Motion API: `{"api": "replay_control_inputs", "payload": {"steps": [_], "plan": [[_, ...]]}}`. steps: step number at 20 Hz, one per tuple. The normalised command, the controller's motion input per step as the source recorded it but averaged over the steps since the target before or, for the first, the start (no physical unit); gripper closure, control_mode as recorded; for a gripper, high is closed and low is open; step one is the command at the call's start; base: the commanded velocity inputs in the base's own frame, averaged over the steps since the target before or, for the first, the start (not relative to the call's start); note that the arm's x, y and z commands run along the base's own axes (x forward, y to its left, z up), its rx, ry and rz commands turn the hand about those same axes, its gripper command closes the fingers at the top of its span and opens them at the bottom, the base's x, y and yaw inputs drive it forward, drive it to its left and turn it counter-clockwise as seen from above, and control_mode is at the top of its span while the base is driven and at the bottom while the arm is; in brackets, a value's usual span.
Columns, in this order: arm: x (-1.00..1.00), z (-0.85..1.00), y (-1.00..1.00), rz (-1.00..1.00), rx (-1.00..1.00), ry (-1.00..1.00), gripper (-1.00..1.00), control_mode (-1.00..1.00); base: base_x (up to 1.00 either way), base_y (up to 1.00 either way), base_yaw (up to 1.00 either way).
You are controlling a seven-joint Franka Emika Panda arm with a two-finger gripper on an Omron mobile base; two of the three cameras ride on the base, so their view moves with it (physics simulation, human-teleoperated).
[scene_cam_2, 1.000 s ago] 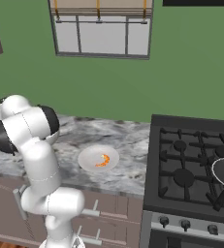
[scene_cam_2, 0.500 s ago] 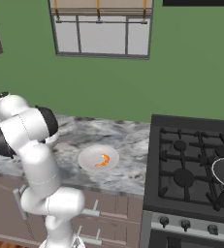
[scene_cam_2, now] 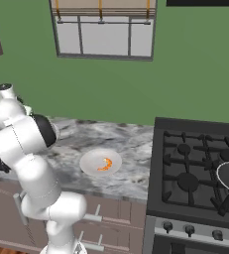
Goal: Place the shrimp on the plate and place the potato on the same plate.
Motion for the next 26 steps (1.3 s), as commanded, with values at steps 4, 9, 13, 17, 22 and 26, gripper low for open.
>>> {"api": "replay_control_inputs", "payload": {"steps": [4,9,13,17,22,26], "plan": [[-0.08,0.32,-0.38,-0.07,0.15,-0.02,1.0,-1.0,0.0,0.0,0.0],[0.0,0.27,-0.4,-0.06,0.14,-0.01,1.0,-1.0,0.0,0.0,0.0],[0.0,0.32,-0.37,-0.04,0.12,0.0,1.0,-1.0,0.0,0.0,0.0],[0.0,0.33,-0.33,-0.03,0.09,0.0,1.0,-1.0,0.0,0.0,0.0],[0.0,0.29,-0.37,0.0,0.05,0.0,1.0,-1.0,0.0,0.0,0.0],[-0.03,0.15,-0.42,0.0,0.06,0.0,1.0,-1.0,0.0,0.0,0.0]]}}
